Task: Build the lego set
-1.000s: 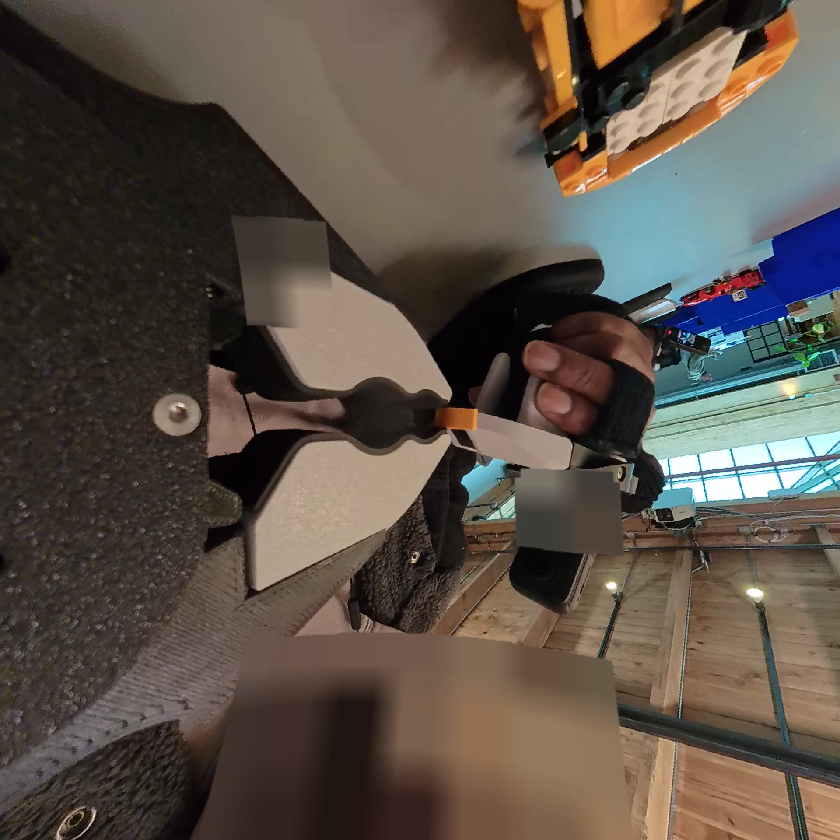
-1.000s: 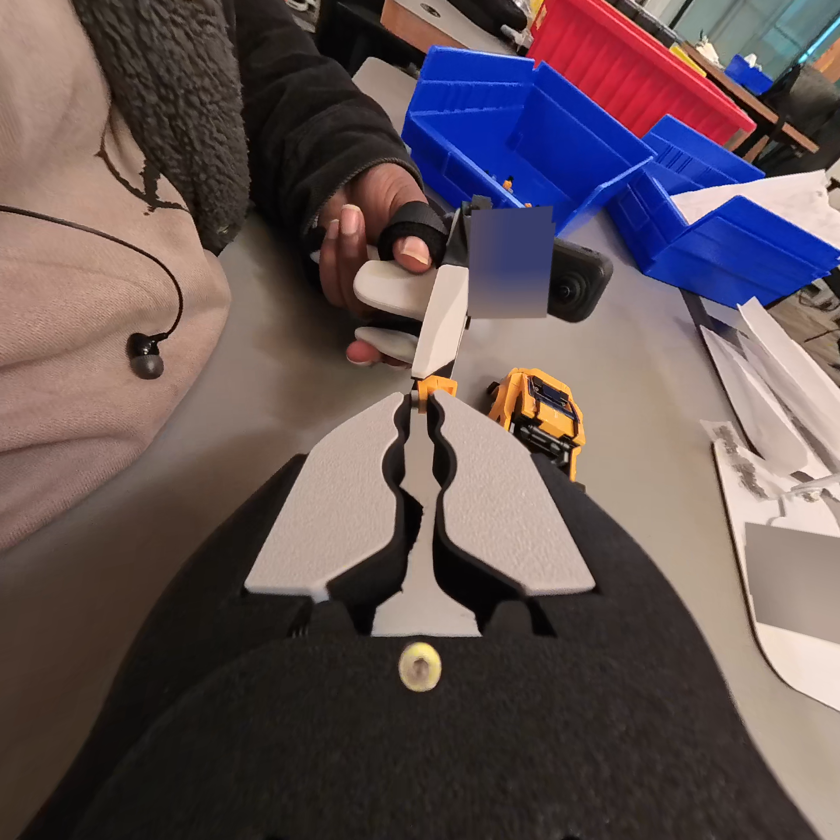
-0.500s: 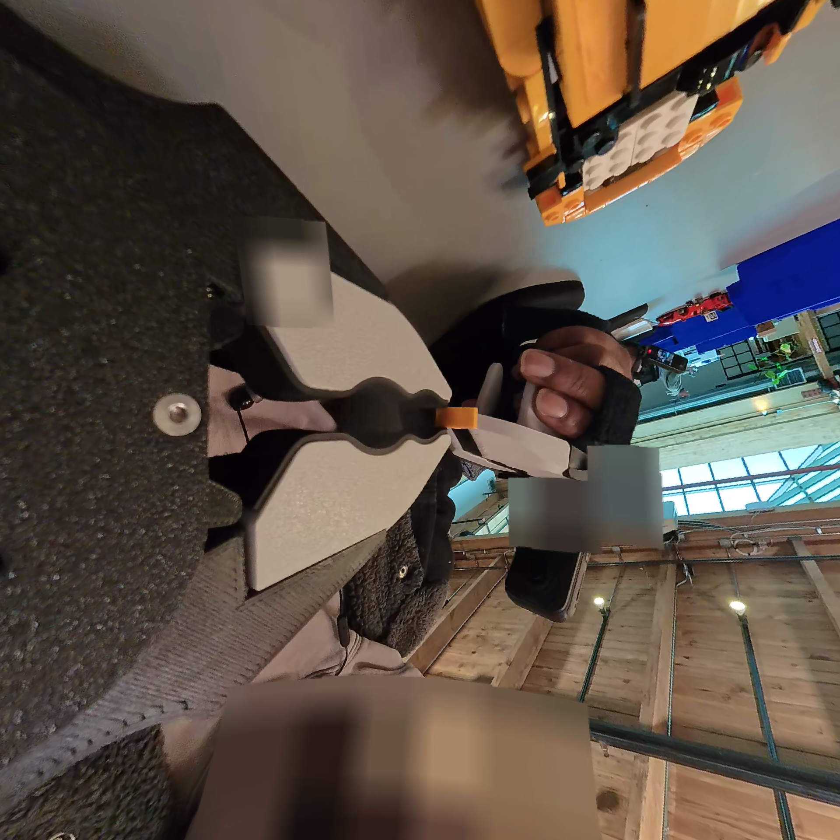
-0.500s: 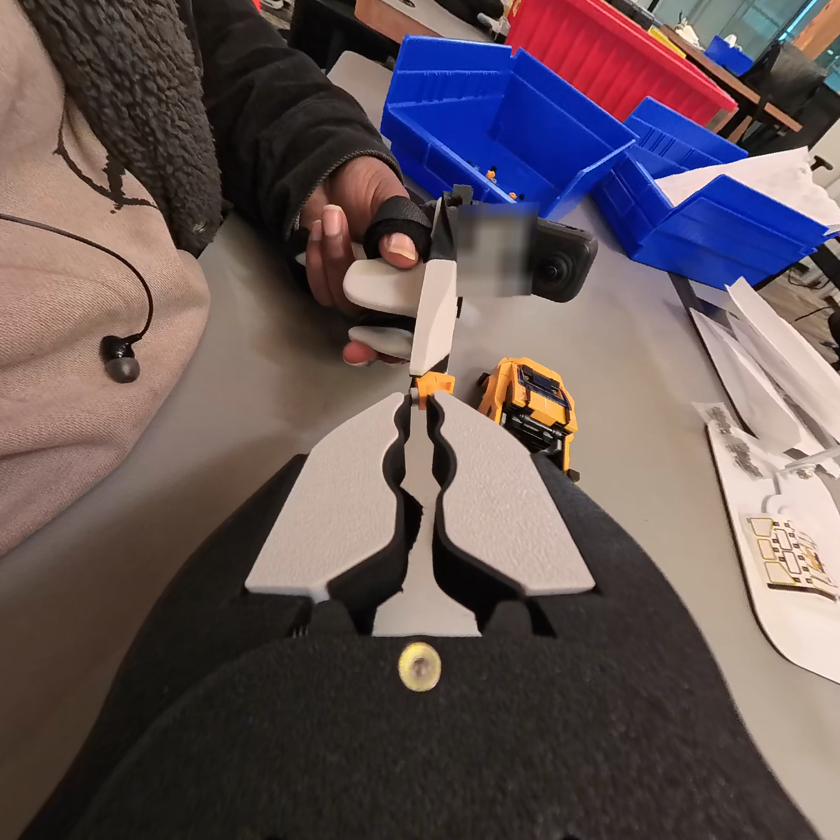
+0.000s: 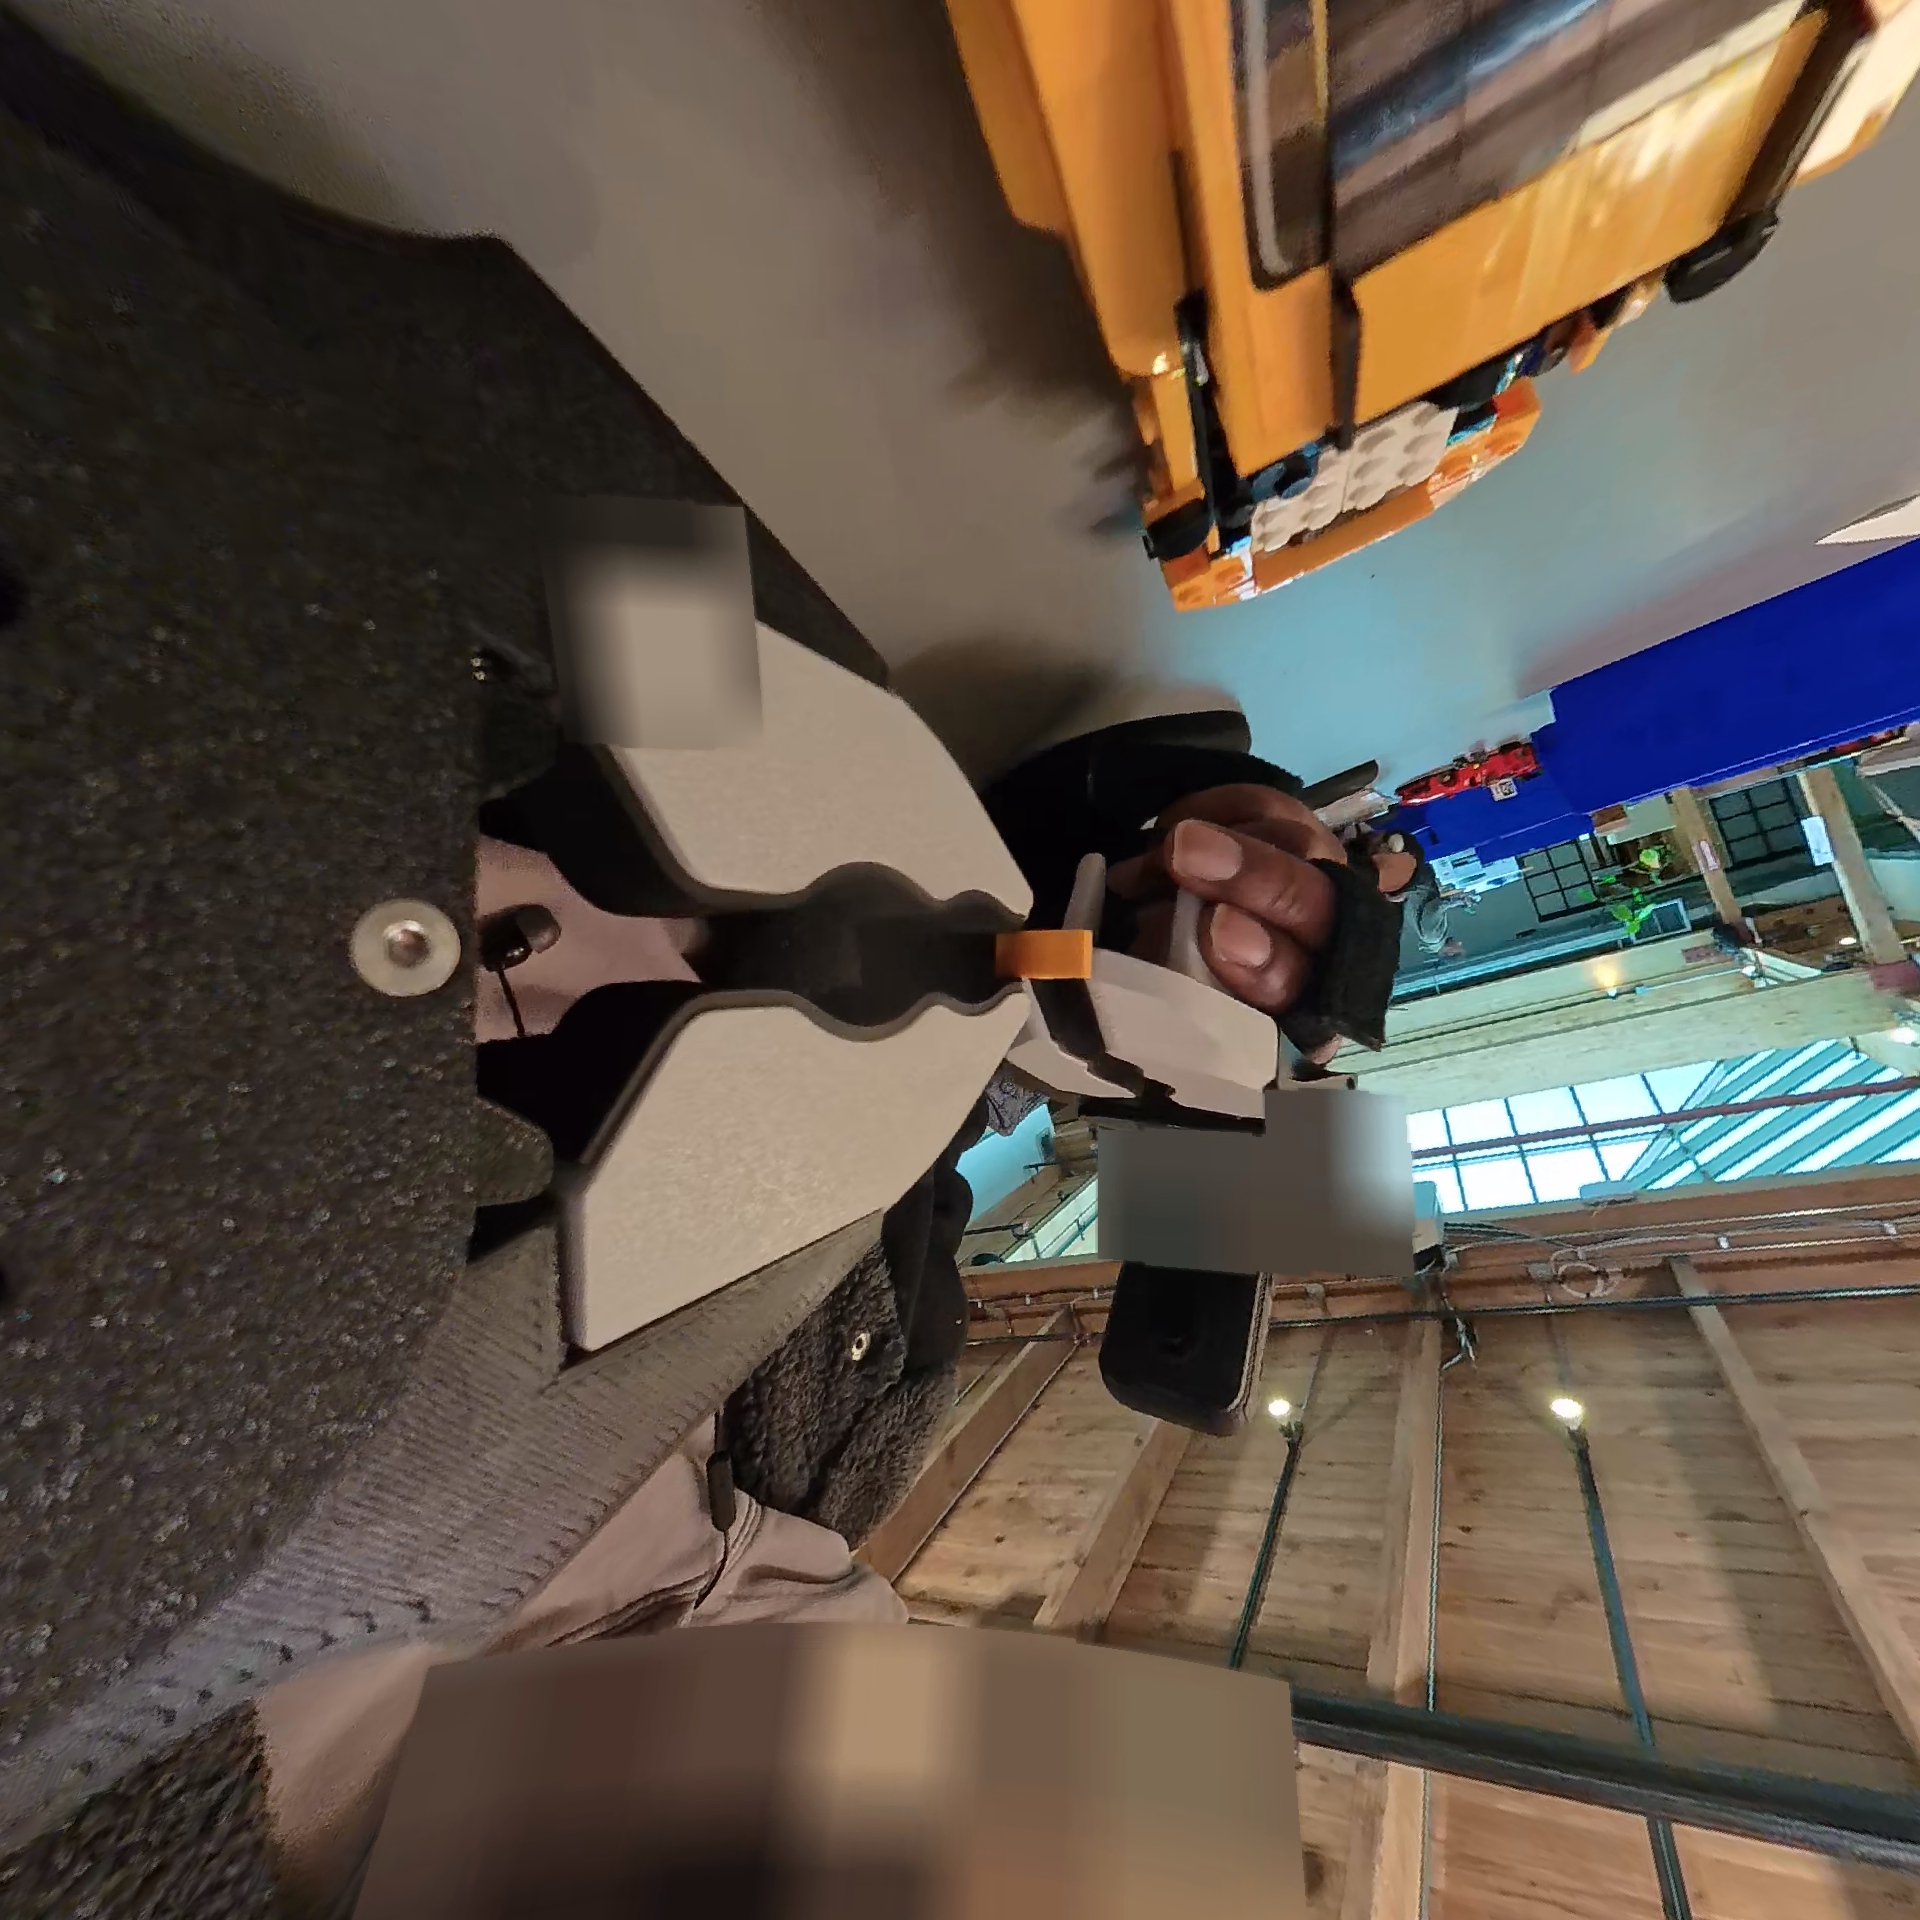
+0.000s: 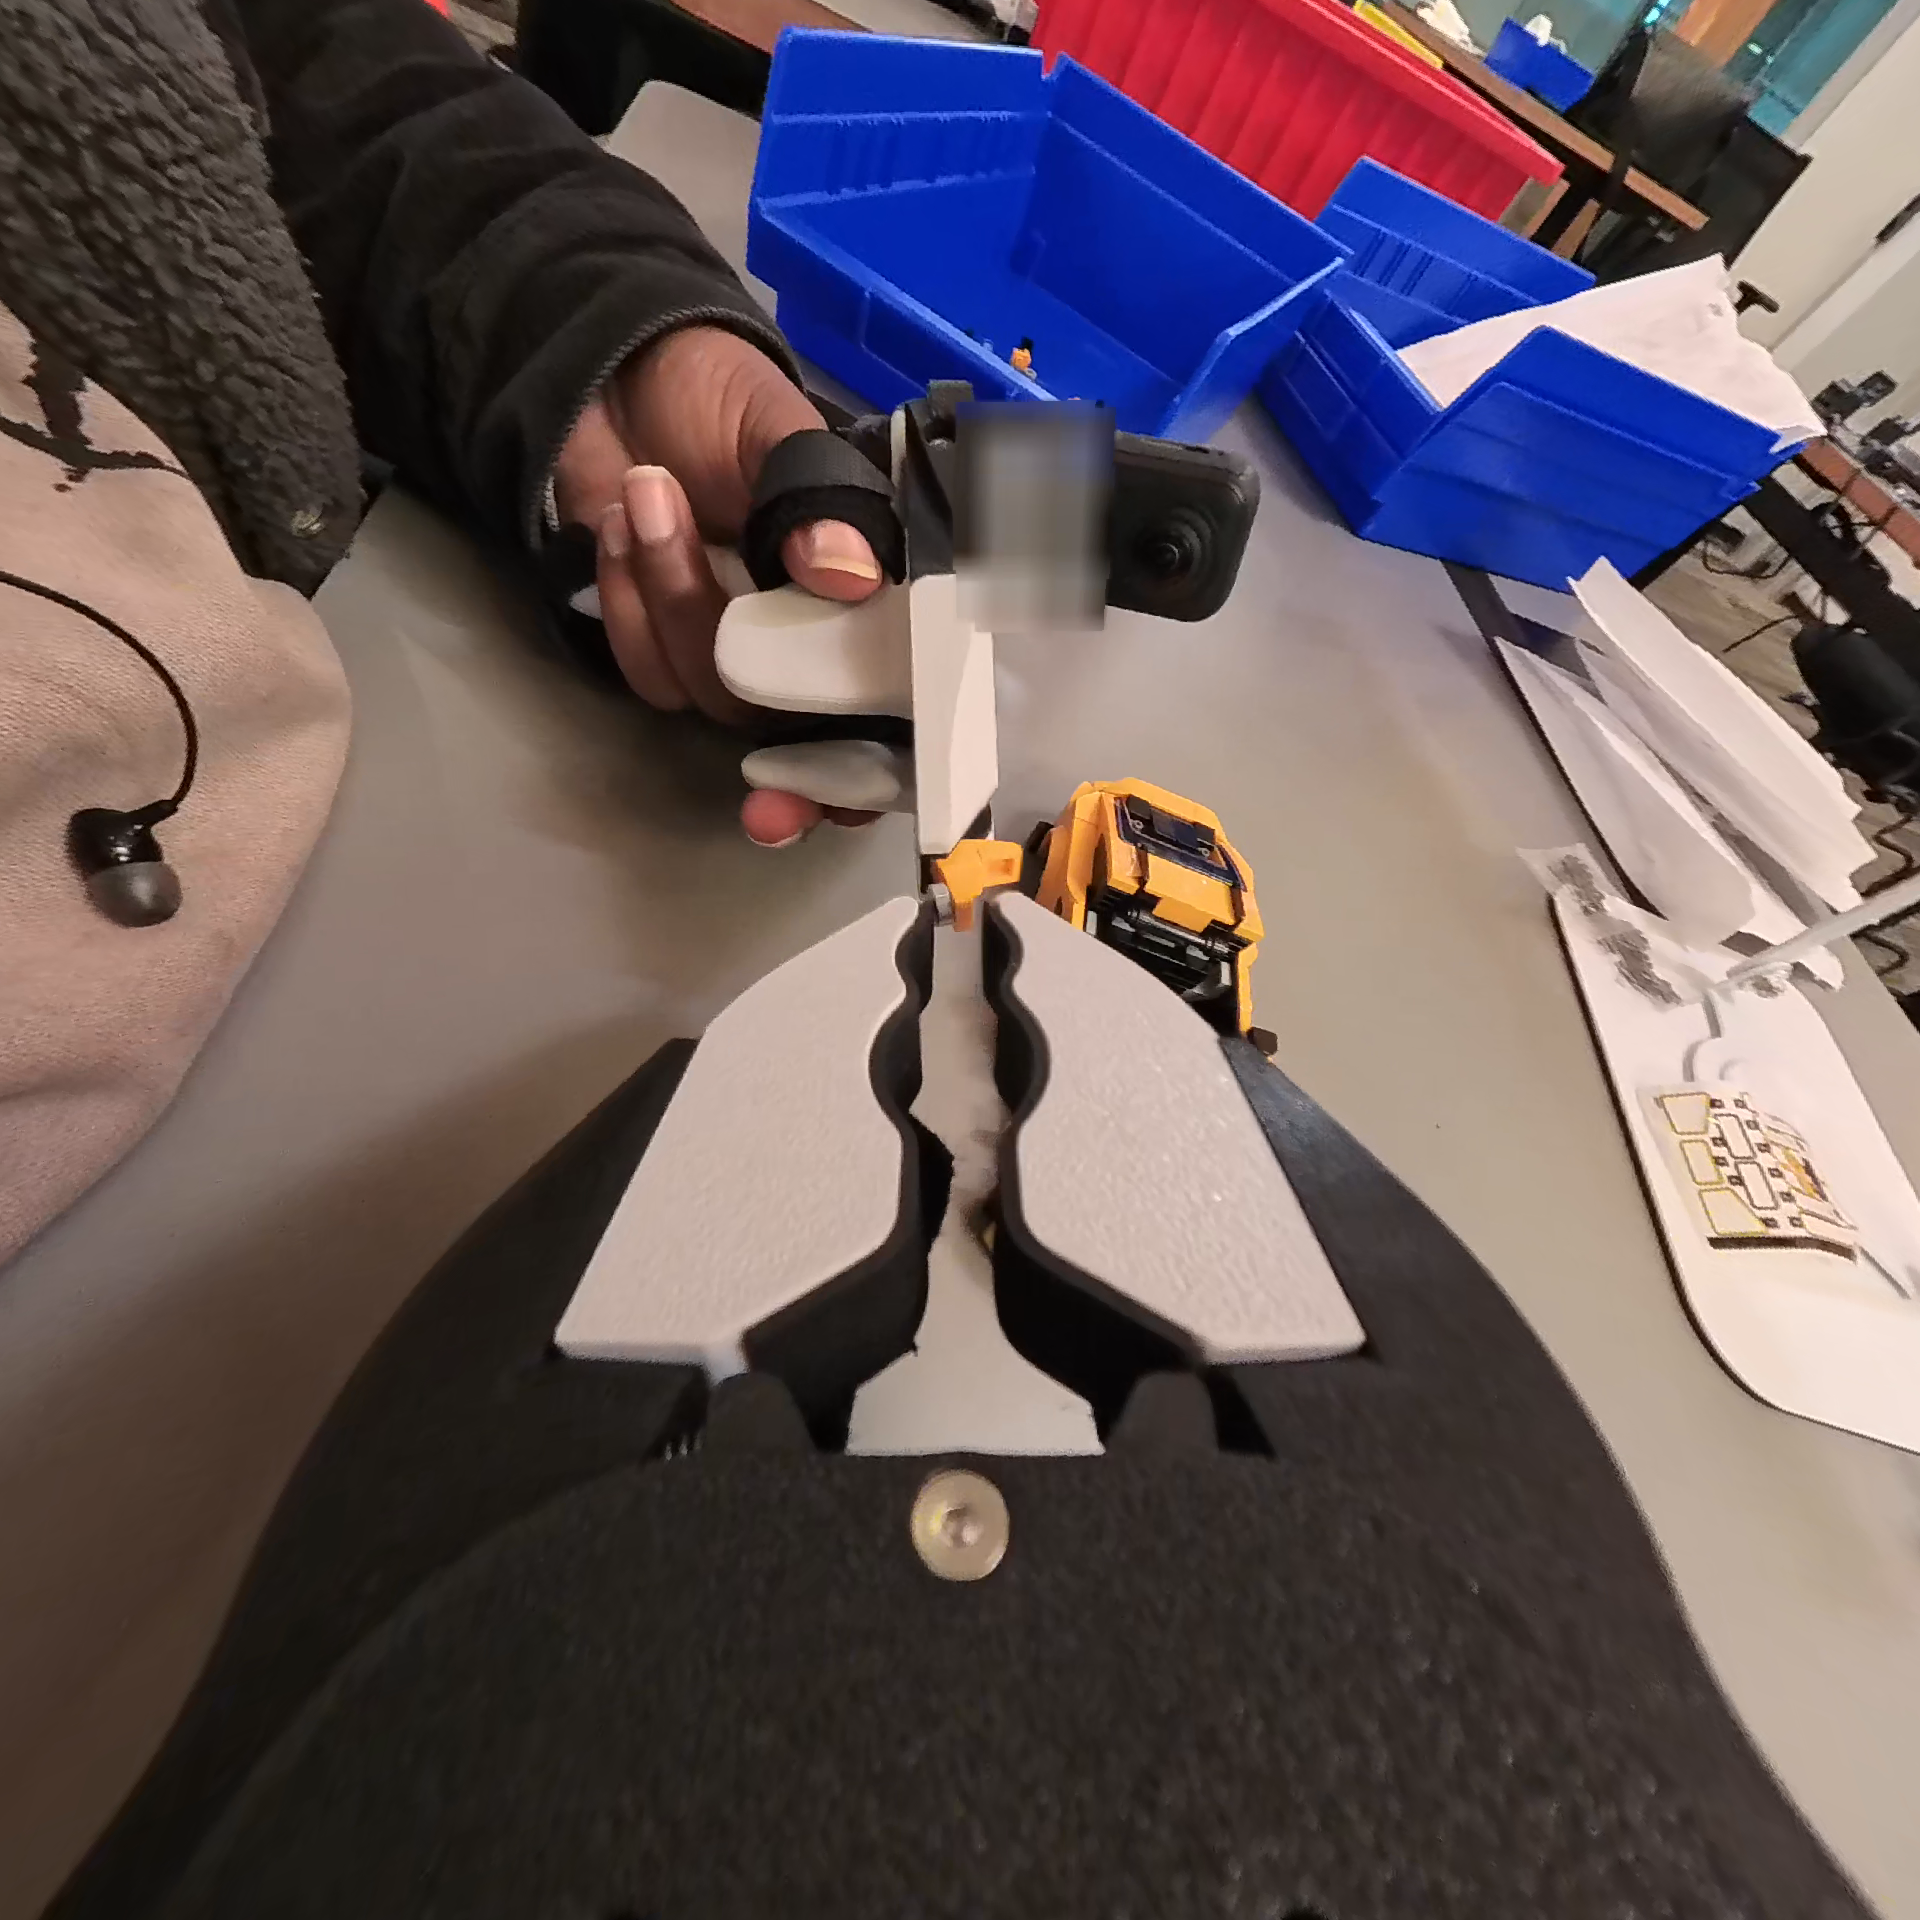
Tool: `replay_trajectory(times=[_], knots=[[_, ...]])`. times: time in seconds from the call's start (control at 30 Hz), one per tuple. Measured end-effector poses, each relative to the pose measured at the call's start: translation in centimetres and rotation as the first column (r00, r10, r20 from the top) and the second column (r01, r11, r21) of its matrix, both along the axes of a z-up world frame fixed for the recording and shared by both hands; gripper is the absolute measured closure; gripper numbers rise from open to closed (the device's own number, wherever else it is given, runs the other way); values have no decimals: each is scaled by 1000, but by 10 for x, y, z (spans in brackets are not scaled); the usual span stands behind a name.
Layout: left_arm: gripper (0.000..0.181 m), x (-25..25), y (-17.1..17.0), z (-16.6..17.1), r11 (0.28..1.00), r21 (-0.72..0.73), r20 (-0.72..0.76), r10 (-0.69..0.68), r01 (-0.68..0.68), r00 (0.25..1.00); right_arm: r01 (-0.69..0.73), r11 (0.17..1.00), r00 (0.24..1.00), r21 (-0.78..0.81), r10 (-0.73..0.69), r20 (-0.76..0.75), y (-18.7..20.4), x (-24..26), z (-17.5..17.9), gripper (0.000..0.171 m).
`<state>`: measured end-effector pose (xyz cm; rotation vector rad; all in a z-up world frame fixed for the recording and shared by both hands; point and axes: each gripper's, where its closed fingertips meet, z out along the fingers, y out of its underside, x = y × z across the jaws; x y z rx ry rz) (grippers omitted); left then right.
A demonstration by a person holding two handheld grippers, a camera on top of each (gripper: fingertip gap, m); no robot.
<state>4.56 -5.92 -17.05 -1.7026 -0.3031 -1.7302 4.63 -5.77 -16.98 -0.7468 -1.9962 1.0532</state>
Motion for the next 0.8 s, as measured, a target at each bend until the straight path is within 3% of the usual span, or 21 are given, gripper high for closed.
replay_trajectory(times=[0.8], knots=[[174,-22,15,-4,982,-10,-2,191,-191,982,215,977,976,-2,-215,39,18,-20,-8,160]])
